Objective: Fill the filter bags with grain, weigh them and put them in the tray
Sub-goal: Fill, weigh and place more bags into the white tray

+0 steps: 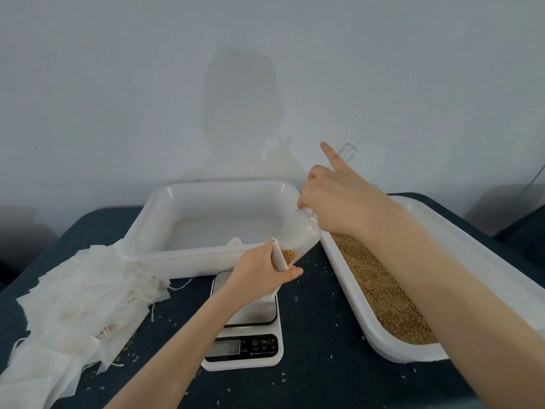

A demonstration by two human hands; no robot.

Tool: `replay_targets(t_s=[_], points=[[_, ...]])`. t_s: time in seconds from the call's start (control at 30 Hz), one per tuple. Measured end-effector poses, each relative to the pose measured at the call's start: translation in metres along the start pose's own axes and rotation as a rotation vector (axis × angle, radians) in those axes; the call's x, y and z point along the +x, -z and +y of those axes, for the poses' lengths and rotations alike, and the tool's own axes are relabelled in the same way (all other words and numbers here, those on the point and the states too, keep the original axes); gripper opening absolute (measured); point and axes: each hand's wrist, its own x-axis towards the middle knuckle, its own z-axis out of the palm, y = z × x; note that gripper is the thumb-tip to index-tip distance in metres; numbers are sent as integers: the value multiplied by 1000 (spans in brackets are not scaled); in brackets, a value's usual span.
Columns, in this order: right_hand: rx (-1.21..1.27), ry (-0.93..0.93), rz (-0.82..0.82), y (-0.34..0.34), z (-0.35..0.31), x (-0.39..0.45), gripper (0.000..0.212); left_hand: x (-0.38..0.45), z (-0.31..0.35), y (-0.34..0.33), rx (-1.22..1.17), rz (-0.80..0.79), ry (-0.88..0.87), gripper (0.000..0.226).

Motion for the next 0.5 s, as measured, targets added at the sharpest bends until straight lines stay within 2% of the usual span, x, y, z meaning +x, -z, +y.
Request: replay_targets(t_s=[0.17, 0.27, 0.5], points=[[26, -14, -34, -2, 0, 8, 51, 4, -2, 6, -99, -53, 9, 33], [77, -27, -62, -4, 5, 9, 55, 7, -4, 12, -133, -73, 11, 36], [-62, 44, 60, 1, -5, 14, 52, 13, 0, 4, -102, -54, 44, 40]])
